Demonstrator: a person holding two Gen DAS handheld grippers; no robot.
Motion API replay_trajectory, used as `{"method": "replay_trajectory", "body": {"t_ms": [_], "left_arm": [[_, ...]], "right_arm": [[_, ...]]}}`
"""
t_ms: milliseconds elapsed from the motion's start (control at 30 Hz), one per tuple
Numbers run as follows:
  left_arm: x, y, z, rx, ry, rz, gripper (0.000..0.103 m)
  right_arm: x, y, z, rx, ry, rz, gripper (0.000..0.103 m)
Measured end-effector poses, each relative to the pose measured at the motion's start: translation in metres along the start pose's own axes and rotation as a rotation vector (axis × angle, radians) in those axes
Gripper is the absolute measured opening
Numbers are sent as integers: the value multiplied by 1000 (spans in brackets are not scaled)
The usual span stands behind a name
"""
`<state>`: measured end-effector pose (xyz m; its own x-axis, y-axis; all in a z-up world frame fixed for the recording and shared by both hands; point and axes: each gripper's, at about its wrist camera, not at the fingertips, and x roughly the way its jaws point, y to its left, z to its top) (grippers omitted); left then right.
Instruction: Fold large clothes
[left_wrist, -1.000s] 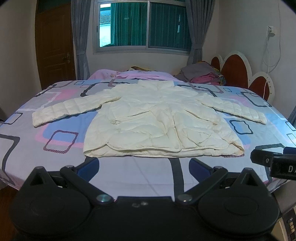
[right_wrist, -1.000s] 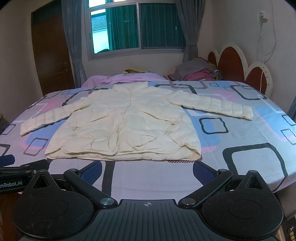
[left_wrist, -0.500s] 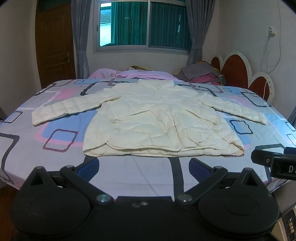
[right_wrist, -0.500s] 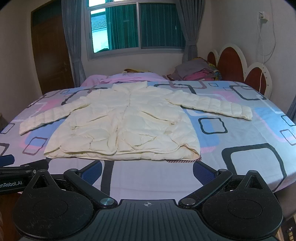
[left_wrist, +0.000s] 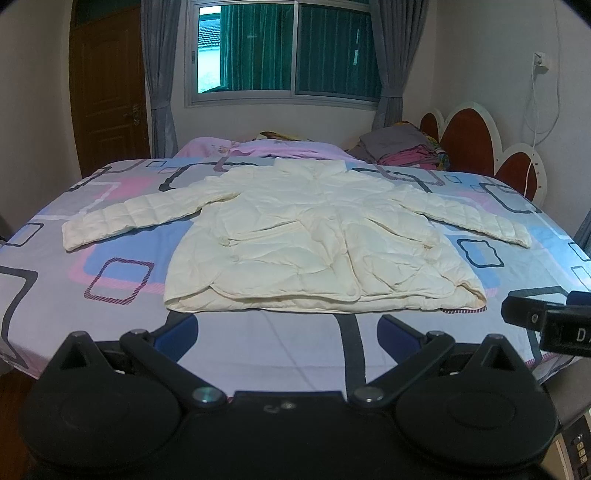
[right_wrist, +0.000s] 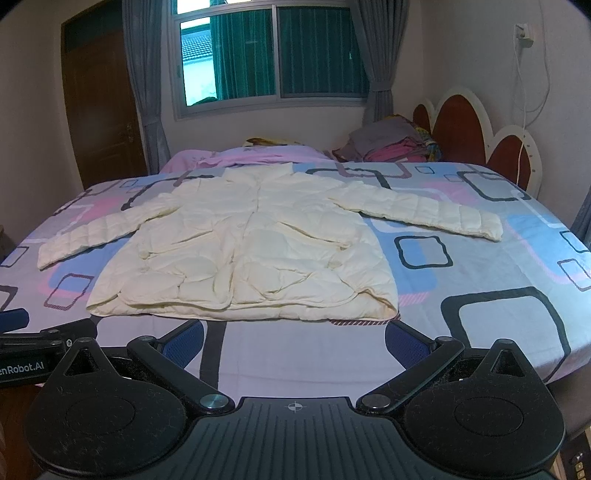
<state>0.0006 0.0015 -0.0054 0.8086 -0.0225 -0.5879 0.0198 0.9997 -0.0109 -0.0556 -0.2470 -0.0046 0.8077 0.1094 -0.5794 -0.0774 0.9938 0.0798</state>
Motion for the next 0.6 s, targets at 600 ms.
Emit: {"method": "replay_trajectory", "body": {"t_ms": [600], "left_arm": [[-1,-2,-1,-5,3,0,103]], "right_arm": [[0,1,1,-6,2,-2,103]]}}
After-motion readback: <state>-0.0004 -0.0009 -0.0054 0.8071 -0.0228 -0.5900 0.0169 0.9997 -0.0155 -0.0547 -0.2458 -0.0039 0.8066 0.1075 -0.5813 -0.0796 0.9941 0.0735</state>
